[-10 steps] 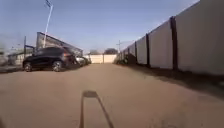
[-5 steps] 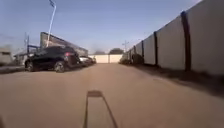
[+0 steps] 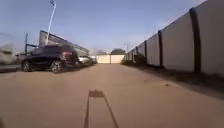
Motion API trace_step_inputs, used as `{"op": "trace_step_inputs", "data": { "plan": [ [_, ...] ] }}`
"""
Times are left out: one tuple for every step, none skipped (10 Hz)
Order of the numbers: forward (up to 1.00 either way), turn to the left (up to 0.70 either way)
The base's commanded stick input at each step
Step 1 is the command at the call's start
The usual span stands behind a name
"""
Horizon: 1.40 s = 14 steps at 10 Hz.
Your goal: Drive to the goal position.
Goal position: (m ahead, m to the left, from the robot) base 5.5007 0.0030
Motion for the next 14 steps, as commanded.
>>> {"op": "trace_step_inputs", "data": {
  "plan": [
    [1.0,0.0],
    [1.0,0.0],
    [1.0,0.0],
    [1.0,0.0],
    [1.0,0.0],
    [1.0,0.0],
    [1.0,0.0],
    [1.0,0.0],
    [1.0,0.0],
    [1.0,0.0],
    [1.0,0.0],
    [1.0,0.0],
    [1.0,0.0],
    [1.0,0.0]
  ]
}}
